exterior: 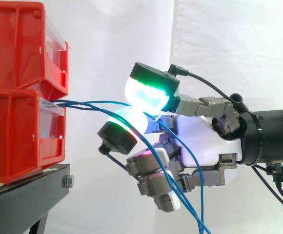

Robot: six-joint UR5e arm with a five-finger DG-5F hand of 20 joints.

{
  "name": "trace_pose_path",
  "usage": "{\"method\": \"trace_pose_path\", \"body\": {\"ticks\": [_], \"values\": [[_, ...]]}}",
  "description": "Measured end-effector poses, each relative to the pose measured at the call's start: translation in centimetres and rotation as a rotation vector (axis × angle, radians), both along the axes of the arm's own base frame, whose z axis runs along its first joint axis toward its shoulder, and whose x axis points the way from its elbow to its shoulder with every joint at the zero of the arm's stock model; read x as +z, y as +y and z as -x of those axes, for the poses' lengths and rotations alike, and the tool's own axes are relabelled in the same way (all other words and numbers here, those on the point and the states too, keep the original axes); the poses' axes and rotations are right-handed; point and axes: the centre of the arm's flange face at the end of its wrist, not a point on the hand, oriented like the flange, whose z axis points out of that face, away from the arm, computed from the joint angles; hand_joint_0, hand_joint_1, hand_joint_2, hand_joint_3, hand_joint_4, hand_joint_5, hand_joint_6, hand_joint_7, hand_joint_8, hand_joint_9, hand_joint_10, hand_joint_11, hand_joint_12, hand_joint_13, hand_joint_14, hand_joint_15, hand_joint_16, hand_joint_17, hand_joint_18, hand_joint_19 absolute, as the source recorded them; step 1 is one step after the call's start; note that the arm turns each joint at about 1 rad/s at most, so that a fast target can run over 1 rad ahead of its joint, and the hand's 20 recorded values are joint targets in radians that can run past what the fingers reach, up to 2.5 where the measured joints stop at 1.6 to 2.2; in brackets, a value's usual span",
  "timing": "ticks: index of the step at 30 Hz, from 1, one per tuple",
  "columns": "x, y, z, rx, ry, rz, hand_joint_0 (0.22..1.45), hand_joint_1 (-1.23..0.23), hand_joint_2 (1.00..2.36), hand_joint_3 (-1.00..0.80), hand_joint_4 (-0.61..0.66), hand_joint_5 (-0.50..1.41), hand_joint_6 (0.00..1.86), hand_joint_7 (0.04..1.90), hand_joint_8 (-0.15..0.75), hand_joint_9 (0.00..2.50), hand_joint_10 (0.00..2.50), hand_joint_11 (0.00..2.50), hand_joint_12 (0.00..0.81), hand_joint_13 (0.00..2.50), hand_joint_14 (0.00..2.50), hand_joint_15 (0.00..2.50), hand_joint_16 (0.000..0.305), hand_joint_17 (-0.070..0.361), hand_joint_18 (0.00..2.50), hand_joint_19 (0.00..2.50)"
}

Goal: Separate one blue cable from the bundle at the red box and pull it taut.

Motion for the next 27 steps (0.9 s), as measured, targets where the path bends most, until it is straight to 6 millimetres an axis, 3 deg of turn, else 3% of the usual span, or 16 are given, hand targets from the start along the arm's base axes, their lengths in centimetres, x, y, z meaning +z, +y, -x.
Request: {"method": "trace_pose_path", "body": {"ticks": [3, 5, 9, 11, 12, 14, 18, 21, 23, 27], "values": [[0.01, -0.01, 0.00, 0.000, 0.000, 0.000, 0.62, -0.71, 1.02, -0.14, -0.05, -0.18, 0.86, 1.13, 0.363, 0.53, 0.66, 1.50, 0.356, 1.08, 0.01, 1.28, 0.042, 0.095, 0.96, 0.99], [0.00, -0.07, 0.01, -0.001, 0.000, 0.000, 0.62, -0.71, 1.02, -0.14, -0.05, -0.18, 0.87, 1.10, 0.370, 0.46, 0.96, 1.38, 0.353, 1.11, 0.01, 1.35, 0.042, 0.096, 0.98, 1.01], [0.00, -0.11, 0.02, -0.001, 0.000, 0.000, 0.62, -0.70, 1.02, -0.15, -0.05, -0.18, 0.87, 1.10, 0.372, 0.41, 1.13, 1.27, 0.347, 1.13, 0.02, 1.43, 0.043, 0.096, 0.99, 1.03], [0.01, -0.11, 0.01, -0.001, 0.000, 0.000, 0.62, -0.70, 1.02, -0.15, -0.05, -0.18, 0.87, 1.09, 0.373, 0.41, 1.00, 1.29, 0.344, 1.12, 0.05, 1.43, 0.043, 0.097, 0.99, 1.03], [0.00, -0.11, 0.02, -0.001, 0.000, 0.000, 0.63, -0.70, 1.02, -0.16, -0.05, -0.18, 0.87, 1.09, 0.374, 0.44, 0.75, 1.36, 0.349, 1.12, 0.06, 1.42, 0.043, 0.097, 0.99, 1.03], [0.00, -0.08, 0.02, -0.001, 0.000, 0.000, 0.63, -0.70, 1.02, -0.15, -0.05, -0.18, 0.87, 1.09, 0.378, 0.47, 0.52, 1.36, 0.346, 1.12, 0.06, 1.42, 0.043, 0.096, 0.99, 1.05], [-0.01, -0.08, 0.02, 0.000, 0.000, 0.000, 0.63, -0.70, 1.02, -0.16, -0.05, -0.18, 0.87, 1.08, 0.381, 0.51, 0.23, 1.41, 0.345, 1.13, 0.09, 1.41, 0.042, 0.095, 1.02, 1.14], [-0.01, -0.11, 0.03, 0.000, 0.000, 0.000, 0.63, -0.70, 1.02, -0.16, -0.04, -0.18, 0.87, 1.08, 0.379, 0.52, 0.19, 1.41, 0.330, 1.10, 0.61, 1.24, 0.041, 0.091, 1.10, 1.24], [-0.02, -0.12, 0.03, -0.001, 0.000, 0.000, 0.63, -0.70, 1.02, -0.16, -0.04, -0.18, 0.87, 1.08, 0.376, 0.52, 0.18, 1.42, 0.326, 1.03, 1.14, 1.06, 0.039, 0.088, 1.13, 1.35], [-0.02, -0.17, 0.02, -0.006, 0.000, 0.000, 0.63, -0.70, 1.02, -0.17, -0.04, -0.18, 0.87, 1.07, 0.373, 0.52, 0.17, 1.43, 0.343, 0.94, 1.46, 1.12, 0.039, 0.089, 1.15, 1.41]]}}
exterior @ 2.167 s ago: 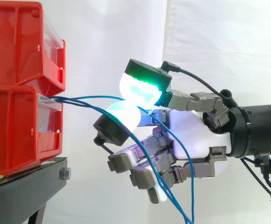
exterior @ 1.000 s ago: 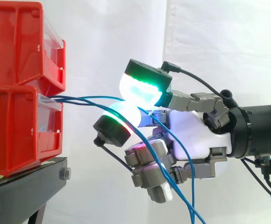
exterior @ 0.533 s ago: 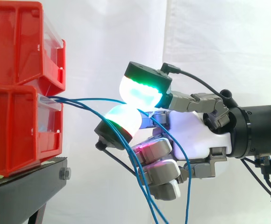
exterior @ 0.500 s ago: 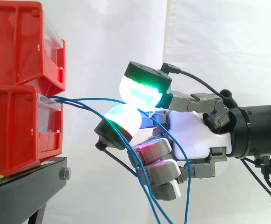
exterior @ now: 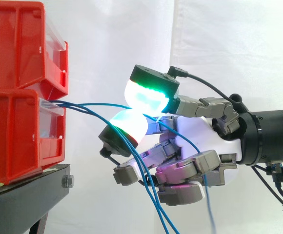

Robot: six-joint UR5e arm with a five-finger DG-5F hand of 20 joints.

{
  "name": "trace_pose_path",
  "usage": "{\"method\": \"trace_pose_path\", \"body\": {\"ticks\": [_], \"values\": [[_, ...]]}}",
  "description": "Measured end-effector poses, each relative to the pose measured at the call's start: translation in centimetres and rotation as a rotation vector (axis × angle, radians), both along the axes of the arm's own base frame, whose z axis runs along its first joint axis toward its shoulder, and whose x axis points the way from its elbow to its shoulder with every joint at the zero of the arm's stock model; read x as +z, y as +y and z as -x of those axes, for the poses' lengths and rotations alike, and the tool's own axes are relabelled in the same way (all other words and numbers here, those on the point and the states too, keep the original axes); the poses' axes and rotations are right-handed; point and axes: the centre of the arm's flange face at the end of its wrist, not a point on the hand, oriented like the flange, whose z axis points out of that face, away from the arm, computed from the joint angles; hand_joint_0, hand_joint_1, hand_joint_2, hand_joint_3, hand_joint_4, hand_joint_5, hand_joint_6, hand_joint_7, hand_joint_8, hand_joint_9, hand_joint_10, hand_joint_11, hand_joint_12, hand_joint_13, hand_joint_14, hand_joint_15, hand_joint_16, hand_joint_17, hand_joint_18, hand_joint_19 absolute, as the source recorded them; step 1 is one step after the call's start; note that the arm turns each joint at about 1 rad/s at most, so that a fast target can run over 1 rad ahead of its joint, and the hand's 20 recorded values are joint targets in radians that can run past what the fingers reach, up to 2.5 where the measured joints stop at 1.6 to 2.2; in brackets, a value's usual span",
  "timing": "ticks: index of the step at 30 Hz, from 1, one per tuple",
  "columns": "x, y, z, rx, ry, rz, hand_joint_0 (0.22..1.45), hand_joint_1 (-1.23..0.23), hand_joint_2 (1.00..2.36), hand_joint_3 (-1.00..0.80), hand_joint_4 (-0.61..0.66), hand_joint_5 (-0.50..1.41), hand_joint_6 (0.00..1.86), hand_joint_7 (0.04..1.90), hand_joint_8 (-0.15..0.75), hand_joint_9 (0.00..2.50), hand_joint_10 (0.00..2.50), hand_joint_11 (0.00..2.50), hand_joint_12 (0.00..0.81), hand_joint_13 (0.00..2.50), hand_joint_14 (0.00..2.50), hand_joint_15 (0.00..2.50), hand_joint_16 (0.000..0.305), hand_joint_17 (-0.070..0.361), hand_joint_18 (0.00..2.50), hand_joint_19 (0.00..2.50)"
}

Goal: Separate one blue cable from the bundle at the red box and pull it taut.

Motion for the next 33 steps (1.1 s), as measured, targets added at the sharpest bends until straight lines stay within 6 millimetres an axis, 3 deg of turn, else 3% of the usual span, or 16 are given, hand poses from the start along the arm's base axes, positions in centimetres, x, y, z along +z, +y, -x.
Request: {"method": "trace_pose_path", "body": {"ticks": [5, 9, 11, 13, 15, 17, 19, 20, 22, 23, 33], "values": [[0.00, 0.02, -0.01, -0.003, 0.000, 0.000, 0.63, -0.70, 1.02, -0.17, -0.05, -0.18, 0.87, 1.09, 0.369, 0.57, 0.13, 1.50, 0.353, 0.89, 1.69, 1.19, 0.039, 0.088, 1.17, 1.48], [0.00, 0.03, -0.02, -0.004, 0.000, 0.000, 0.63, -0.70, 1.02, -0.17, -0.04, -0.18, 0.87, 1.09, 0.373, 0.56, 0.40, 1.45, 0.358, 0.80, 2.07, 1.21, 0.038, 0.086, 1.22, 1.60], [0.00, 0.04, -0.02, -0.004, 0.000, 0.000, 0.64, -0.70, 1.02, -0.17, -0.04, -0.18, 0.87, 1.09, 0.368, 0.52, 0.78, 1.39, 0.365, 0.73, 2.35, 1.26, 0.037, 0.083, 1.27, 1.72], [0.00, 0.04, -0.02, -0.005, 0.000, 0.000, 0.64, -0.70, 1.02, -0.17, -0.04, -0.18, 0.87, 1.09, 0.368, 0.50, 0.98, 1.35, 0.374, 0.69, 2.48, 1.28, 0.037, 0.083, 1.28, 1.76], [0.00, 0.04, -0.02, -0.004, 0.000, 0.000, 0.64, -0.70, 1.02, -0.17, -0.04, -0.18, 0.87, 1.09, 0.368, 0.47, 1.27, 1.31, 0.371, 0.66, 2.50, 1.31, 0.037, 0.083, 1.29, 1.79], [0.00, 0.06, -0.02, -0.004, 0.000, 0.000, 0.64, -0.70, 1.02, -0.17, -0.04, -0.18, 0.87, 1.09, 0.370, 0.44, 1.73, 1.24, 0.377, 0.63, 2.50, 1.35, 0.038, 0.085, 1.29, 1.80], [0.01, 0.07, -0.03, -0.004, -0.001, 0.000, 0.64, -0.70, 1.02, -0.18, -0.04, -0.18, 0.87, 1.09, 0.371, 0.42, 1.97, 1.20, 0.382, 0.62, 2.50, 1.37, 0.037, 0.084, 1.29, 1.80], [0.01, 0.08, -0.03, -0.004, -0.001, 0.000, 0.64, -0.70, 1.02, -0.18, -0.04, -0.18, 0.87, 1.09, 0.369, 0.39, 2.26, 1.17, 0.379, 0.61, 2.50, 1.37, 0.038, 0.085, 1.28, 1.77], [0.01, 0.11, -0.04, -0.002, -0.001, 0.000, 0.64, -0.70, 1.02, -0.18, -0.04, -0.18, 0.87, 1.09, 0.370, 0.36, 2.49, 1.20, 0.378, 0.60, 2.50, 1.36, 0.038, 0.086, 1.27, 1.76], [0.01, 0.10, -0.03, -0.002, -0.001, 0.000, 0.64, -0.70, 1.02, -0.18, -0.04, -0.18, 0.87, 1.09, 0.369, 0.34, 2.50, 1.31, 0.380, 0.60, 2.50, 1.35, 0.038, 0.086, 1.27, 1.76], [0.01, -0.24, 0.03, 0.000, -0.001, 0.004, 0.64, -0.70, 1.02, -0.18, -0.05, -0.18, 0.87, 1.08, 0.375, 0.28, 2.50, 1.34, 0.380, 0.59, 2.50, 1.34, 0.039, 0.087, 1.26, 1.74]]}}
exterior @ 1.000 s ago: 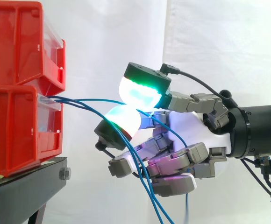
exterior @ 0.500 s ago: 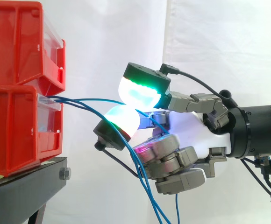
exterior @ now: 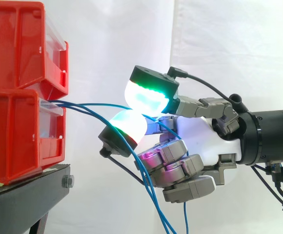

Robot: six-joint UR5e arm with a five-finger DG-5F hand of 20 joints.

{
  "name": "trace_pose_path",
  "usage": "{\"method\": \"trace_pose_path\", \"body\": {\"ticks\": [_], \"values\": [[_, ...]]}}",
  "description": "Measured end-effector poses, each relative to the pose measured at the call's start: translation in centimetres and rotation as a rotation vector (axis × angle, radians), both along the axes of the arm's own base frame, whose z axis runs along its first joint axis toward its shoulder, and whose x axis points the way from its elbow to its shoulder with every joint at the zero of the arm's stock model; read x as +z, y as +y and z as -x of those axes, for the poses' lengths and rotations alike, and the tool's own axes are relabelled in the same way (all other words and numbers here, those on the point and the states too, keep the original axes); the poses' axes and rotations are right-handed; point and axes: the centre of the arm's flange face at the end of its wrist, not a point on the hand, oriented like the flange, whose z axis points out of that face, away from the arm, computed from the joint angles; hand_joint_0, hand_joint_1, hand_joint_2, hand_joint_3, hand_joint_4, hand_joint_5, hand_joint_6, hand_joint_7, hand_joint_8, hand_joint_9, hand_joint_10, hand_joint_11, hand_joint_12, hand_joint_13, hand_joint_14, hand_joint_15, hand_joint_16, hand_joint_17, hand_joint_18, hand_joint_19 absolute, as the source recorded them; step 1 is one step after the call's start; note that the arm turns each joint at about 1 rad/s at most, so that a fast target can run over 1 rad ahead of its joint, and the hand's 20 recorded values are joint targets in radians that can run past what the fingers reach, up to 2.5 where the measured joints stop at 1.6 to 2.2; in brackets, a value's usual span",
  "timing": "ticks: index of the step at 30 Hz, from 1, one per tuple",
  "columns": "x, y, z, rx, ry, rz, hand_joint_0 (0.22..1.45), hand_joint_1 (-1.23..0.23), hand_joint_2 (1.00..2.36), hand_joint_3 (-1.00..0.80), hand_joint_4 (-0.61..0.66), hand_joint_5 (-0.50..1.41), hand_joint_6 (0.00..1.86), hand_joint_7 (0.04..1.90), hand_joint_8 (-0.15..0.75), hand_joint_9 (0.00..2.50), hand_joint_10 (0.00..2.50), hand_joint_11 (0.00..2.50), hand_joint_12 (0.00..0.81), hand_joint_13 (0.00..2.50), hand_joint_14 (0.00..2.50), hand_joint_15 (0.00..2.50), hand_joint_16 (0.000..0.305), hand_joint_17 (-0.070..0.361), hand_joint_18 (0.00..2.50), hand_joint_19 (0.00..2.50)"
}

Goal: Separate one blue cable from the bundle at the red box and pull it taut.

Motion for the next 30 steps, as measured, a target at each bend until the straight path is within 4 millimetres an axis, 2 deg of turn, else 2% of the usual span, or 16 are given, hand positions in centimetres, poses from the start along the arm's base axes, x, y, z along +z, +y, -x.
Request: {"method": "trace_pose_path", "body": {"ticks": [12, 21, 30], "values": [[1.8, -1.4, 1.5, -0.011, 0.050, 0.075, 0.64, -0.72, 1.02, -0.19, -0.04, -0.18, 0.87, 1.08, 0.372, 0.26, 2.50, 1.36, 0.380, 0.58, 2.50, 1.34, 0.038, 0.087, 1.22, 1.72], [3.0, -2.4, 2.9, -0.025, 0.111, 0.120, 0.62, -0.66, 1.00, -0.50, 0.00, -0.19, 0.86, 1.05, 0.371, 0.26, 2.50, 1.33, 0.376, 0.58, 2.50, 1.34, 0.039, 0.088, 1.20, 1.72], [2.9, -2.5, 3.1, -0.041, 0.125, 0.127, 0.59, -0.62, 1.00, -0.50, 0.01, -0.19, 0.85, 1.04, 0.373, 0.26, 2.50, 1.34, 0.378, 0.58, 2.50, 1.31, 0.039, 0.088, 1.20, 1.71]]}}
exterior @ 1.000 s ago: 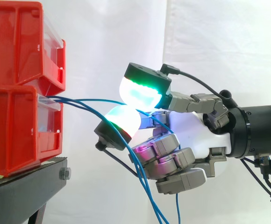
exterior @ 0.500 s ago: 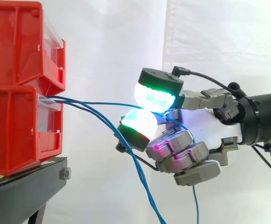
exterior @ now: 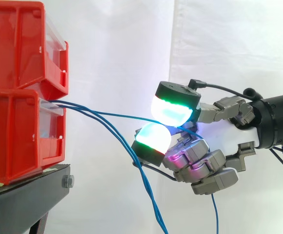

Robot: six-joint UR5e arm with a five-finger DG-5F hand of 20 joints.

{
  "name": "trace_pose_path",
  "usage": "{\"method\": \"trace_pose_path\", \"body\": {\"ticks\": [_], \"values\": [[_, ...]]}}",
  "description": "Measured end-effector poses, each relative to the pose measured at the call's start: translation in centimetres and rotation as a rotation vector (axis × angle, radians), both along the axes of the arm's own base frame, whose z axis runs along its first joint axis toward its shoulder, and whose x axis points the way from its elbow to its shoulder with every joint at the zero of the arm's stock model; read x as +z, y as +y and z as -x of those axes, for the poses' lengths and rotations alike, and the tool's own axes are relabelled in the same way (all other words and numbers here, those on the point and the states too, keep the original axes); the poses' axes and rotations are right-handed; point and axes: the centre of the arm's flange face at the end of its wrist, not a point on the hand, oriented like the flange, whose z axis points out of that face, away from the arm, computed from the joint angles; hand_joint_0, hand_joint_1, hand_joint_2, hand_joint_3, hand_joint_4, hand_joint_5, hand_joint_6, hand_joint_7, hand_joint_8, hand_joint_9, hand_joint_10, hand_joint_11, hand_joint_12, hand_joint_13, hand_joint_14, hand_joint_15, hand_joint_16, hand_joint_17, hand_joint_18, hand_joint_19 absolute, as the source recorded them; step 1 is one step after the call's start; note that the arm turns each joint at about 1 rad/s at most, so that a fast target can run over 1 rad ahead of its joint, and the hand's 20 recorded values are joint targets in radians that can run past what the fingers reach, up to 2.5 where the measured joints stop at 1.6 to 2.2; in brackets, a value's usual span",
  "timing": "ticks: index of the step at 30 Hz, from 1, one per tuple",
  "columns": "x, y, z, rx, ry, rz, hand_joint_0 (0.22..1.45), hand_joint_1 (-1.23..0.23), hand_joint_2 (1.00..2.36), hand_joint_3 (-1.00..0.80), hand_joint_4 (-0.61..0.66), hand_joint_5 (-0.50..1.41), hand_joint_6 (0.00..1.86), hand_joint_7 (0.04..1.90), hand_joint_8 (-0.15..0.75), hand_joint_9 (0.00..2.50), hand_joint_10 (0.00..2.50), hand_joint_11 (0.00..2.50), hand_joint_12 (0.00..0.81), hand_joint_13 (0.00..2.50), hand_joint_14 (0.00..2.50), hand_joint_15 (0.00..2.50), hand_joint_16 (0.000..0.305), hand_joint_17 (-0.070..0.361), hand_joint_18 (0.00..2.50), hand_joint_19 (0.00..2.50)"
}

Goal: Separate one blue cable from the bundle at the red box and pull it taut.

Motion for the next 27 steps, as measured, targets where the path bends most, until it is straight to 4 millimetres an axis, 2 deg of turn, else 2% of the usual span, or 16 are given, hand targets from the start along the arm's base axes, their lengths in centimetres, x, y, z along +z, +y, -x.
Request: {"method": "trace_pose_path", "body": {"ticks": [23, 27], "values": [[0.00, 0.38, -0.19, -0.030, -0.003, -0.009, 0.47, -0.55, 1.00, -0.50, 0.04, -0.19, 0.85, 0.99, 0.420, 0.27, 2.50, 1.26, 0.422, 0.61, 2.50, 1.21, 0.051, 0.115, 1.24, 1.61], [-0.01, 0.47, -0.20, -0.030, -0.003, -0.009, 0.47, -0.50, 1.00, -0.50, 0.03, -0.19, 0.85, 0.99, 0.417, 0.27, 2.50, 1.21, 0.416, 0.60, 2.50, 1.21, 0.050, 0.113, 1.24, 1.60]]}}
